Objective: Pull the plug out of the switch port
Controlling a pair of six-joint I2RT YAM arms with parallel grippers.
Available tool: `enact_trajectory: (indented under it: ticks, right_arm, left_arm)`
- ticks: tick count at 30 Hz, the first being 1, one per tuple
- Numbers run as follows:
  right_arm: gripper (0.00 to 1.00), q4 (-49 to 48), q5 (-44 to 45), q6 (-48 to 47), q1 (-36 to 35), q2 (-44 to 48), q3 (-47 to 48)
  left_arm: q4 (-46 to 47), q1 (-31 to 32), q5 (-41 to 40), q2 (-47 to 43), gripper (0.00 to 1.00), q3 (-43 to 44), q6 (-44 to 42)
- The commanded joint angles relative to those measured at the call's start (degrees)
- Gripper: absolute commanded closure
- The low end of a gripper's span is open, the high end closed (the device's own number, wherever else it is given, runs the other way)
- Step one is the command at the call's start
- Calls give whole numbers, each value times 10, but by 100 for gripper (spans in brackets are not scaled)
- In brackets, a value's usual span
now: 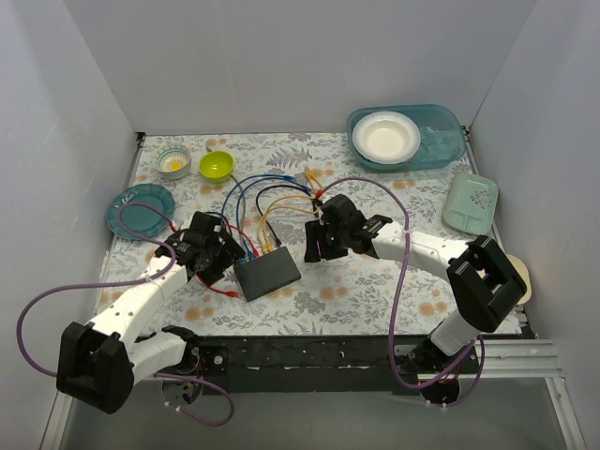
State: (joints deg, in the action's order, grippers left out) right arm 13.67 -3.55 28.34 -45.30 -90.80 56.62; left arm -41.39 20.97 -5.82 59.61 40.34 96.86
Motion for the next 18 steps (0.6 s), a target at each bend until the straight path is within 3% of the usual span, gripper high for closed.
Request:
enact_trajectory:
  ticks: [1, 9, 14, 18]
  right_arm:
    - [41, -13, -48, -4, -4, 10, 5]
    - [54, -25, -78, -10, -51, 40, -76]
    - [56, -58, -88, 11, -53, 15, -92]
    - [56, -71, -94, 29, -53, -18, -73]
  left_arm:
    - [22, -1, -36, 44, 28, -11, 18]
    - [85, -5, -47, 128, 44, -11, 11]
    - [108, -3, -1, 175, 63, -18, -4]
    - [115, 13, 20, 181, 70, -29, -8]
